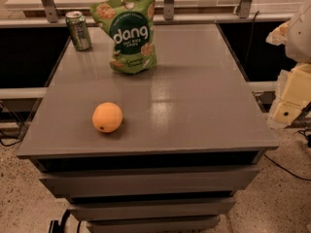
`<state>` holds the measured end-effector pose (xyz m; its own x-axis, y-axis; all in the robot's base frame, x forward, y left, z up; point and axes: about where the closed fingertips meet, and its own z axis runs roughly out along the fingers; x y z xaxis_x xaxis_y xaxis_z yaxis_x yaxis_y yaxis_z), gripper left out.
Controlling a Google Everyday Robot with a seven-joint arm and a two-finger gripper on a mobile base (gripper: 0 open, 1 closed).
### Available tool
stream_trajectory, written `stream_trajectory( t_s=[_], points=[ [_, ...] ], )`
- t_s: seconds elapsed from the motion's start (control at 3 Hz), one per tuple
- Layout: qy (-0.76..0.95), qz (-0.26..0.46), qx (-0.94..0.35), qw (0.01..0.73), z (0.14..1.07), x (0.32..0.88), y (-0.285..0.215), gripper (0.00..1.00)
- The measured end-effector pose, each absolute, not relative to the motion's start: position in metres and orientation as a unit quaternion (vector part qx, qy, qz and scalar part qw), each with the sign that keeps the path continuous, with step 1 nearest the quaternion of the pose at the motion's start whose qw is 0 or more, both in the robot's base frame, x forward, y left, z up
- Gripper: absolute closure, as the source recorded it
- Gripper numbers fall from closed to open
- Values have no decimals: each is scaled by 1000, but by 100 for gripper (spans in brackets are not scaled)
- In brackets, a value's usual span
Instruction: Move orange near green rice chip bag
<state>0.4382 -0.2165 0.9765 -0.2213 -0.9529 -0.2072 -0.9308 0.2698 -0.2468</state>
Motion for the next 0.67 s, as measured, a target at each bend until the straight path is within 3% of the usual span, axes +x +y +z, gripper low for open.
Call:
stream_trajectory(
  t_s=[0.67],
  points=[
    [778,7,-598,192,973,444,-197,0]
  ],
)
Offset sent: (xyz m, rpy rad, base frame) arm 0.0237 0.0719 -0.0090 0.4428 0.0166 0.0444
